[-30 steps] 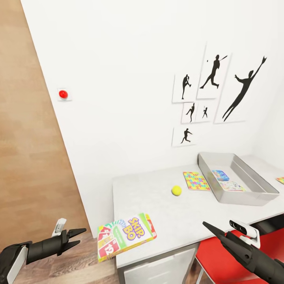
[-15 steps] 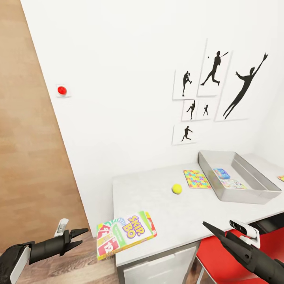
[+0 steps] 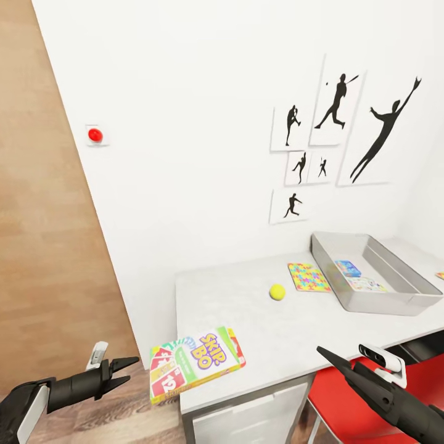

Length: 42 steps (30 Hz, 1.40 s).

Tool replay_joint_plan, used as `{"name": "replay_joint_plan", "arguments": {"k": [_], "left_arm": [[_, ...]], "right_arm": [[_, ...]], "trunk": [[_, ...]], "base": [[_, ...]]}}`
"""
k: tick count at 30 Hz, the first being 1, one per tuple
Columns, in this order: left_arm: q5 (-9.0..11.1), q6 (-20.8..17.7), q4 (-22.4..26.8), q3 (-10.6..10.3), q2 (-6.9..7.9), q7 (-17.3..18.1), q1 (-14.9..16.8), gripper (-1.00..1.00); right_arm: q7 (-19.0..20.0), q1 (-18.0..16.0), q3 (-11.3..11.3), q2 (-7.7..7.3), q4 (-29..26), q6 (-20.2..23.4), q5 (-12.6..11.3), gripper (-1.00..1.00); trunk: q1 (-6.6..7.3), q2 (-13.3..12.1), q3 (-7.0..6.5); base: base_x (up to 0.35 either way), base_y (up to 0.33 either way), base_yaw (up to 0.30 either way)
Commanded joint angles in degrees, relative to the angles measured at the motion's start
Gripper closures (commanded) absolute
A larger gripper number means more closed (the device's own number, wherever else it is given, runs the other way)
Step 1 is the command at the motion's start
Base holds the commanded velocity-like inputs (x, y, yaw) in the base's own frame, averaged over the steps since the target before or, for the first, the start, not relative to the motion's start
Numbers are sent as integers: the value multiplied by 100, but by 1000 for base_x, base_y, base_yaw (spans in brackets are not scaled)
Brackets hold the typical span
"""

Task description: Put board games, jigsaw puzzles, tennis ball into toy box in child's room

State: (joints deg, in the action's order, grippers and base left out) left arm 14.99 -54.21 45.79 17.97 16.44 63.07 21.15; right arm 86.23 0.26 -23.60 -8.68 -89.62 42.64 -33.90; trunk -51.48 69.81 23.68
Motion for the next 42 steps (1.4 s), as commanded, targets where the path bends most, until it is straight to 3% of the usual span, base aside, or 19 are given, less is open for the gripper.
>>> {"name": "replay_joint_plan", "arguments": {"k": [1,20,32,42], "left_arm": [[4,-29,0,4,0,13,3,-100],[4,-28,38,-8,-9,13,3,-100],[14,-27,44,-341,-6,20,3,-100],[15,-25,44,-378,-2,21,3,-100]], "right_arm": [[1,1,0,-2,-3,58,-20,-100],[-1,1,4,-2,-3,43,-20,-100],[-1,1,3,-2,-3,38,-20,-100],[-1,1,-3,-2,-3,34,-20,-100]], "trunk": [[0,3,5],[0,3,5],[0,3,5],[0,3,5]], "base": [[0,0,0],[0,-84,0],[0,-14,0],[0,0,0]]}}
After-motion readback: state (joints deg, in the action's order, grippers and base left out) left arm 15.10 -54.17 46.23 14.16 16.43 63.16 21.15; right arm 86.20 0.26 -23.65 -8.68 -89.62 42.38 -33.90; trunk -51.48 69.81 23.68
